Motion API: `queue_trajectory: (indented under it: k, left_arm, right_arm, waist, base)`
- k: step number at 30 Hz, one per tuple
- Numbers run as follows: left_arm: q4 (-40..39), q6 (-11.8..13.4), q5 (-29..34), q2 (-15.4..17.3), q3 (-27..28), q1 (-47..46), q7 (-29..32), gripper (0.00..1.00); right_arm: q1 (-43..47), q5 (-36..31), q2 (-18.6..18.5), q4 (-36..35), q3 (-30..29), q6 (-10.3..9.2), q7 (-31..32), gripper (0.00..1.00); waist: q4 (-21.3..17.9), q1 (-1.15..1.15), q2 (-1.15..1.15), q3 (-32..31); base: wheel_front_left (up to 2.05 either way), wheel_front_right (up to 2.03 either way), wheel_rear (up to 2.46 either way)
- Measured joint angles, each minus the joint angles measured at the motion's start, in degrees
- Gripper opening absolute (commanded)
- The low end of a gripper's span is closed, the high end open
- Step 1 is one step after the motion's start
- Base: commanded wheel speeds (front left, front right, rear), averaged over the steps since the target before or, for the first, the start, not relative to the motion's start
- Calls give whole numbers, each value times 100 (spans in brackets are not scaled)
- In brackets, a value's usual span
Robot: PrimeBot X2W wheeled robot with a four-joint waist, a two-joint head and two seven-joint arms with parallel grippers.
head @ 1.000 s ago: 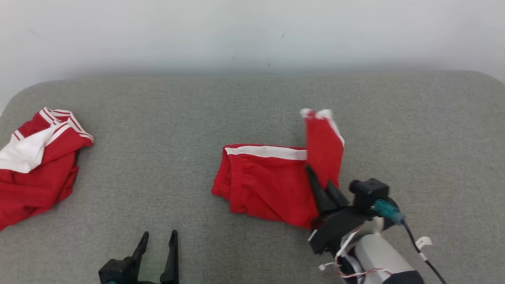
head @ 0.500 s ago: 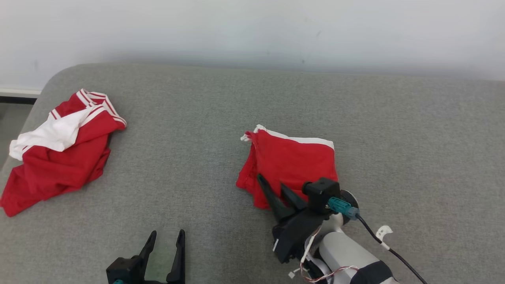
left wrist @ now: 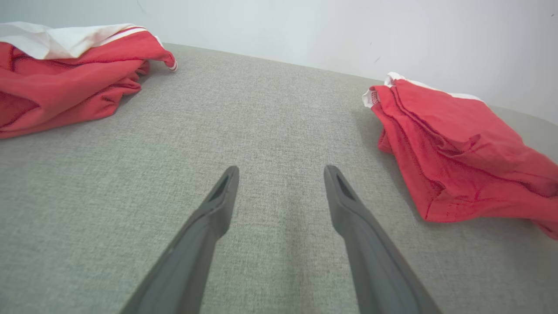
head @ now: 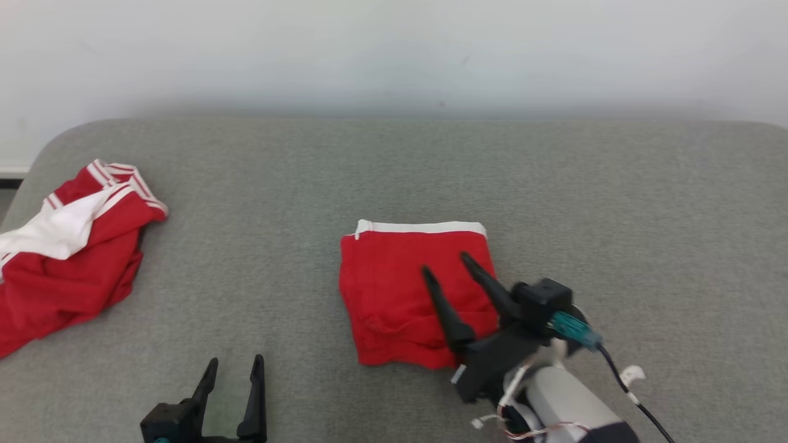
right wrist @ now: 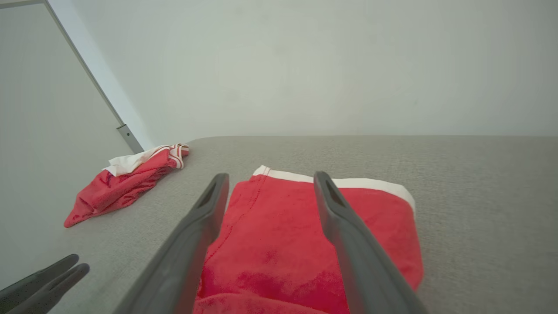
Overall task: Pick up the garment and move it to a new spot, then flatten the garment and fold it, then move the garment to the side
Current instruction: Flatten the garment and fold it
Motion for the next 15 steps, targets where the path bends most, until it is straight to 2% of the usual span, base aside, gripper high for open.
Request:
queue_trajectory:
  k: [4,5,9,15]
  left_arm:
    - [-81,3,35,-2,105,72,1,100]
    - [-81,3,35,-2,105,72,1,100]
    - [-148,22,124,1,226,107,0,100]
    - [-258,71,286,0,431,235,1,100]
  right_arm:
    - [467,-545,-104,-93,-845,0,0,100]
    - [467,-545,-104,-93,-845,0,0,100]
    - [918,-966,-146,-204,-1583,0,0,100]
    - [1416,-1395,-93,-442,-2329,0,0,100]
  waist:
    - [-215,0,0,-46]
    - [-215,0,0,-46]
    - [-418,0,0,-87]
    - [-679,0,0,-148]
  base:
    - [0,0,0]
    - [0,0,0]
    - [0,0,0]
    - [0,0,0]
